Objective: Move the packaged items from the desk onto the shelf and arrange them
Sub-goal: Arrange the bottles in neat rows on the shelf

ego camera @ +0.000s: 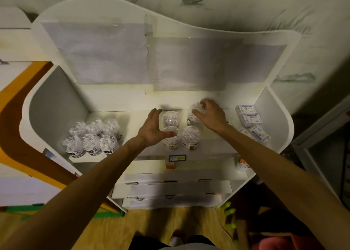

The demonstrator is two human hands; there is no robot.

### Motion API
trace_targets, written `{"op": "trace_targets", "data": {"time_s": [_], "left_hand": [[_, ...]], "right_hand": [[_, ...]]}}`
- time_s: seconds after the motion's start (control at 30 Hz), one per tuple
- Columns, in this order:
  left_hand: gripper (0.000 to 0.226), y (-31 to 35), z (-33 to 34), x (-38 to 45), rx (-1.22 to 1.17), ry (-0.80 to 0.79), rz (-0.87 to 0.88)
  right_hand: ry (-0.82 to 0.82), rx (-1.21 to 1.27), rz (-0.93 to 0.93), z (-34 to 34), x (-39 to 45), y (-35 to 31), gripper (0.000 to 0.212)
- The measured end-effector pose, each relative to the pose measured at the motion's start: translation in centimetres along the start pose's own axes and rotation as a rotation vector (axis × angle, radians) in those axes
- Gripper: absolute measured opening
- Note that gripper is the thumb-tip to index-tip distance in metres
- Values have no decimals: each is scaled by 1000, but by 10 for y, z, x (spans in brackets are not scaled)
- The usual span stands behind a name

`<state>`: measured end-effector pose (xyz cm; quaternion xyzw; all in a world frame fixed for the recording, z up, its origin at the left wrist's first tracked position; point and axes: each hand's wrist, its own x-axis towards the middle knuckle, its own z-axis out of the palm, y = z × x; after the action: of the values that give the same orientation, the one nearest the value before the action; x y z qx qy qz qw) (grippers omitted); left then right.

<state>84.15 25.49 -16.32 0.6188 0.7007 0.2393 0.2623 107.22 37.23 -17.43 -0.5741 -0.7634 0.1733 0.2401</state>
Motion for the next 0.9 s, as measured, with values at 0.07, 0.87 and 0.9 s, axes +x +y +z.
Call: {"op": "trace_targets", "data": {"time_s": [0.07,0.87,0.9], "left_hand": [[118,-2,1,2,-113,-31,-93],[103,-8,6,2,-429,-139,-265],[101,-8,6,2,-432,-139,-262]], "right_hand": [[-36,96,-9,1,1,3,46],[-231,506,94,14,-9,-3,41],[-234,503,96,15,-10,-3,41]]}}
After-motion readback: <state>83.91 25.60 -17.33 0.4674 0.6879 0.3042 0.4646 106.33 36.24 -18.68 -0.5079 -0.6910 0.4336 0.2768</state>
